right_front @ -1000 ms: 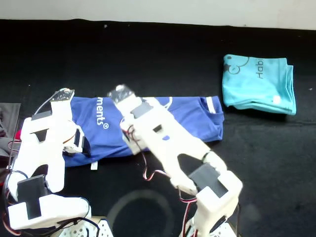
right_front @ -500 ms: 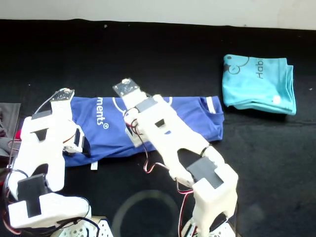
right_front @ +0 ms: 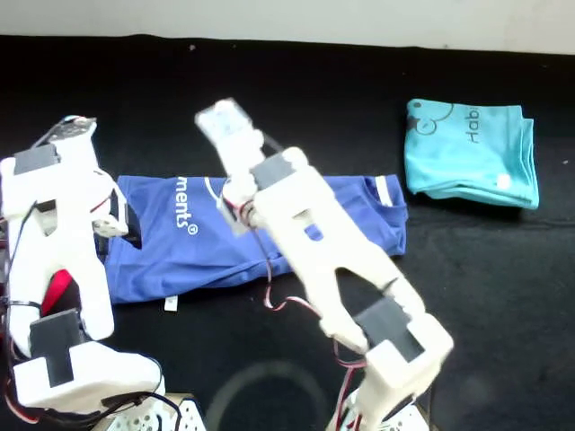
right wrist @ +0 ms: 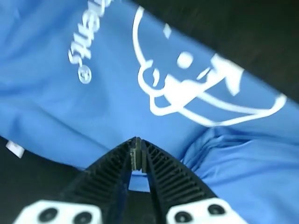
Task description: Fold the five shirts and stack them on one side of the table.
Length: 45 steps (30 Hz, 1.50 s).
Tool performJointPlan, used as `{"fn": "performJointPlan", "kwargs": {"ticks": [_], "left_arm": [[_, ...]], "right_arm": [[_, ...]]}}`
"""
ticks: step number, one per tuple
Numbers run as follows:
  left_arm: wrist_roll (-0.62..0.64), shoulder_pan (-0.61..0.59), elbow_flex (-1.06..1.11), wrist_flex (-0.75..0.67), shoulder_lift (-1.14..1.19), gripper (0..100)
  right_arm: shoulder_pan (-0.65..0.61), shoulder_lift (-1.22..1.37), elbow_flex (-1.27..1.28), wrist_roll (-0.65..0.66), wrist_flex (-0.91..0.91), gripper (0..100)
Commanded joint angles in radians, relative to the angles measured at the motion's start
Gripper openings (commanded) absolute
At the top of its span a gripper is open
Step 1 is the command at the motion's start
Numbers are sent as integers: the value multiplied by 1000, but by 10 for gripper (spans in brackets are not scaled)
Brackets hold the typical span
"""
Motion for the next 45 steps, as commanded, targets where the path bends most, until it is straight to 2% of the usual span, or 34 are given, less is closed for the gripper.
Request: {"fn": "performJointPlan", "kwargs": {"ticks": [1, 6, 14, 23, 25, 29, 30, 34, 38, 42, 45], "left_arm": [[9, -19, -35, -51, 59, 242], [9, -38, -134, -107, 285, 245], [3, -87, -412, -80, 544, 245], [2, 31, -458, -31, 680, 244], [-3, 50, -458, -9, 680, 205], [-61, 62, -456, 2, 687, 0], [-68, 54, -456, 2, 687, 22], [-71, 4, -496, 25, 682, 10], [-123, -81, -674, 147, 682, 9], [-181, -148, -909, 284, 690, 9], [-207, -154, -1006, 344, 682, 9]], "right_arm": [[56, -128, -97, 115, 65, 56], [159, -209, -176, 226, 237, 180], [285, -302, -209, 302, 433, 180], [401, -424, -216, 302, 504, 180], [446, -463, -208, 302, 509, 180], [576, -504, -165, 302, 513, 180], [608, -510, -145, 302, 513, 180], [733, -544, -30, 302, 507, 180], [803, -613, 165, 304, 453, 180], [843, -757, 479, 301, 271, 180], [860, -906, 731, 298, 120, 174]]}}
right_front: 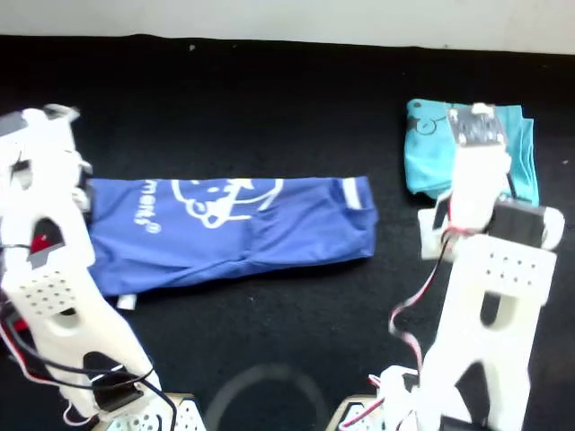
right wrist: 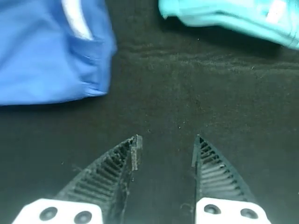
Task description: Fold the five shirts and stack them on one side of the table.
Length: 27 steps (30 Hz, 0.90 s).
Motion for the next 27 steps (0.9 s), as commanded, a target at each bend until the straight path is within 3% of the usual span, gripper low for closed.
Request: {"fn": "performJointPlan", "kwargs": {"ticks": [1, 4, 12, 20, 27], "left_arm": [[-25, -13, -127, 58, -16, 9], [-21, -1, -128, 63, -21, 9], [15, 124, 54, 66, -257, 9], [44, 403, 272, 63, -601, 9], [57, 739, 277, 60, -648, 9]], "right_arm": [[28, -188, 292, 3, -174, 152], [31, -321, 466, 3, -269, 0], [101, -550, 754, 9, -323, 7], [231, -625, 1058, 11, -499, 7], [242, -694, 1221, 9, -587, 7]]}}
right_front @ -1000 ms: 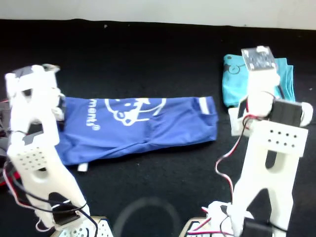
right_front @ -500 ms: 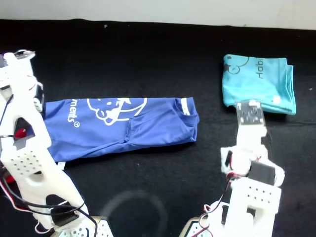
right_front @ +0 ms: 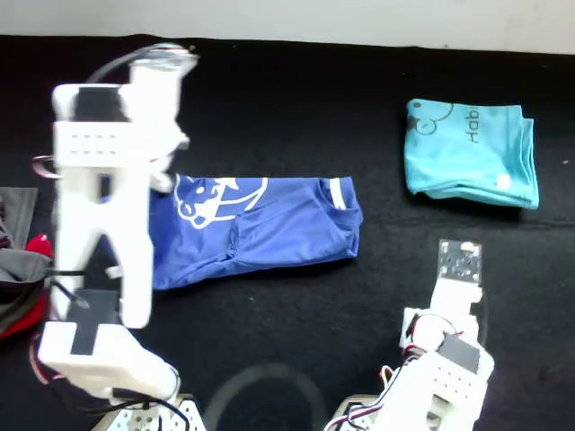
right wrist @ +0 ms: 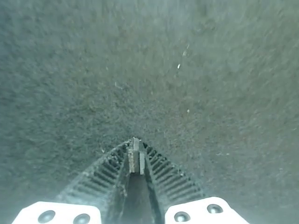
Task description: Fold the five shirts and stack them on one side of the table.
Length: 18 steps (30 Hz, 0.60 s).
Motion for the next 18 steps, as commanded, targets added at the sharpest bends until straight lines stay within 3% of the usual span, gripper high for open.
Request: {"fn": "performJointPlan", "kwargs": {"ticks": [1, 9, 18], "left_arm": [[9, 191, -4, 5, -51, 9], [11, 424, -28, -169, 18, 9], [112, 516, -191, -341, 311, 8]], "right_arm": [[7, -45, 59, 9, -38, 7], [7, -182, 127, 3, -25, 7], [4, -268, 151, 3, 8, 7]]}}
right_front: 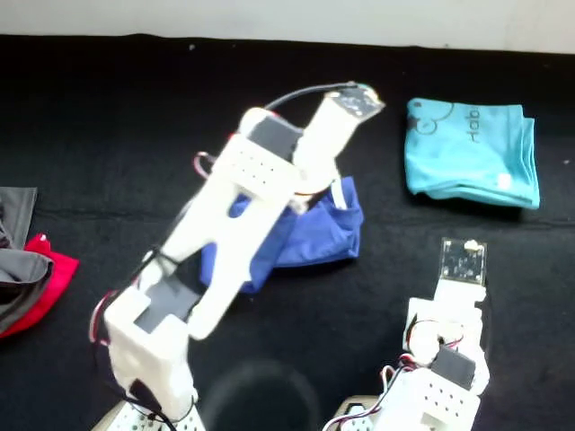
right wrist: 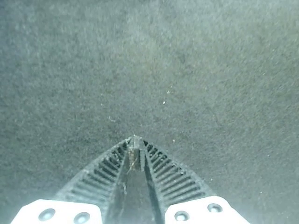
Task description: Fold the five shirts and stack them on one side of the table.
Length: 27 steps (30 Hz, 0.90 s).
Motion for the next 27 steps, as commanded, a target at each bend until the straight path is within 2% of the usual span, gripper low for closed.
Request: {"fn": "performJointPlan", "kwargs": {"ticks": [1, 5, 12, 16, 19, 25, 27], "left_arm": [[52, 36, -156, -40, 102, 8], [140, 58, -340, -31, 251, 8], [149, 93, -558, -37, 463, 12], [149, 81, -667, -15, 553, 126], [149, 54, -756, 46, 572, 205], [149, -7, -1070, 290, 555, 205], [150, -45, -1125, 331, 550, 160]], "right_arm": [[1, -21, 111, 3, 5, 7], [1, -24, 111, 3, 19, 7], [1, -24, 111, 3, 19, 7], [1, -24, 111, 3, 21, 7], [1, -24, 111, 3, 21, 7], [-1, -24, 111, 3, 19, 7], [-1, -24, 111, 3, 19, 7]]}}
